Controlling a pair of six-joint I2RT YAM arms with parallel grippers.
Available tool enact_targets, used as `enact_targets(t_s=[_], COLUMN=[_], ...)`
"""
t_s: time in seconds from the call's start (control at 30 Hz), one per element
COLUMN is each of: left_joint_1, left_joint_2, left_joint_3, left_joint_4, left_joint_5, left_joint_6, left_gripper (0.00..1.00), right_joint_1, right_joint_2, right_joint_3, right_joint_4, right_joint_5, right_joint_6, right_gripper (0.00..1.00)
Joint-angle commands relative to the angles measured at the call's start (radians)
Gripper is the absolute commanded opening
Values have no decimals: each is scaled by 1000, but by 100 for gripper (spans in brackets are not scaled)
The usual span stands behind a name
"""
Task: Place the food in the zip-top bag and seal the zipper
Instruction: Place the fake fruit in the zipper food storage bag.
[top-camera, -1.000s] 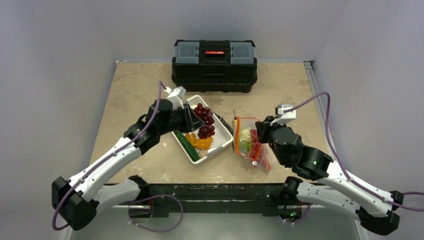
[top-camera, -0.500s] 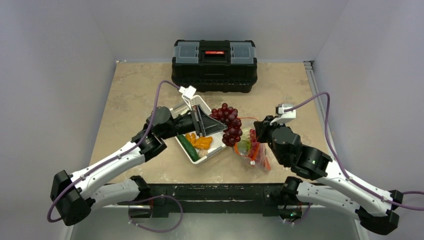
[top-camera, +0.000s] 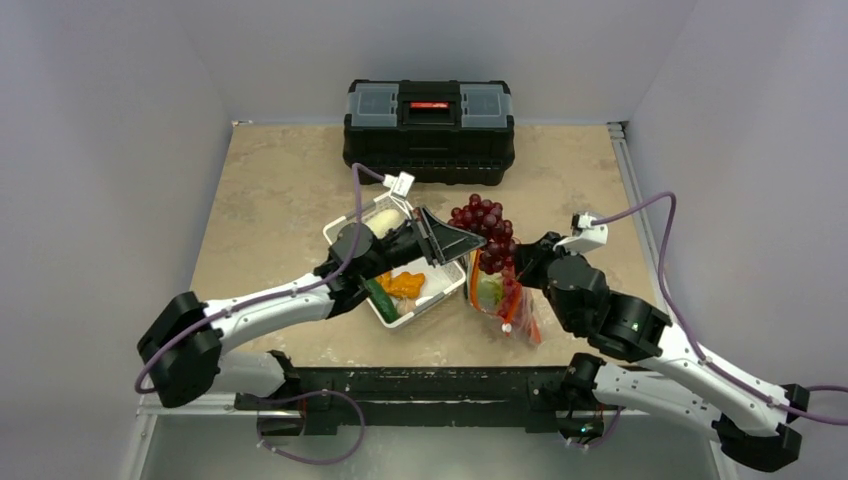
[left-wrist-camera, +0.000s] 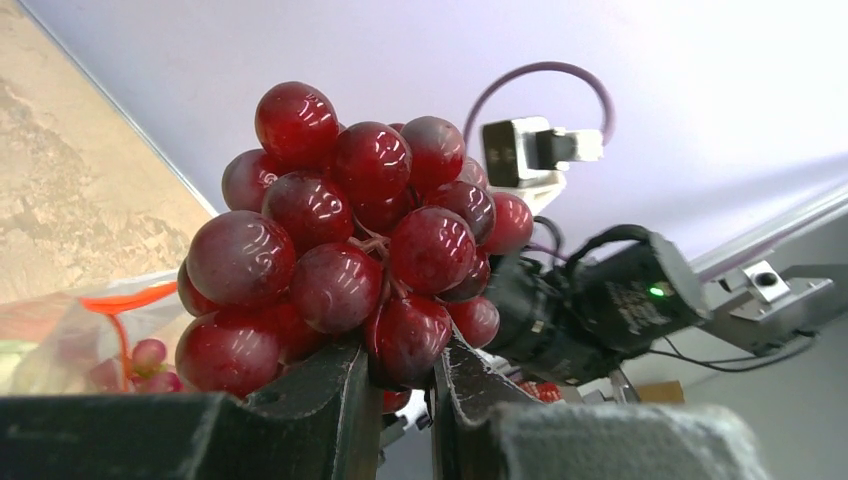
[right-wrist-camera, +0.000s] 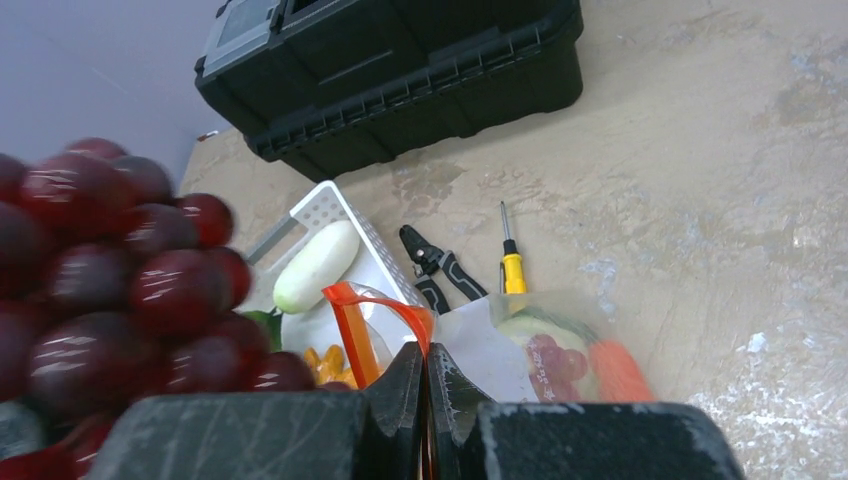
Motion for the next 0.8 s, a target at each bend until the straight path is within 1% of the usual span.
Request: enact_targets(t_s=[0.0,0.13,0.3,0.5,0.77], left_joint_1=[-25,-62,-109,-165,-184], left_joint_2=[110,172,186,231,253], left_joint_3=[10,20,-2,-42,-84], left_joint_4=[297,343,295,290,292], left_joint_5=[-70,-97,-154,-203,-222], left_joint_6=[-20,-2,70,116,132], left_gripper=[0,0,0,0,0], right_joint_1=[4,4,4,4,4], right_joint_2=[-42,-59,-85,-110,-144], right_joint_3=[48,55,51,40,45], right_joint_4=[8,-18,-36,-49,-67], right_joint_5=[44,65,87,112,141], right_joint_6=[86,110,151,191,202], right_gripper=[0,0,0,0,0])
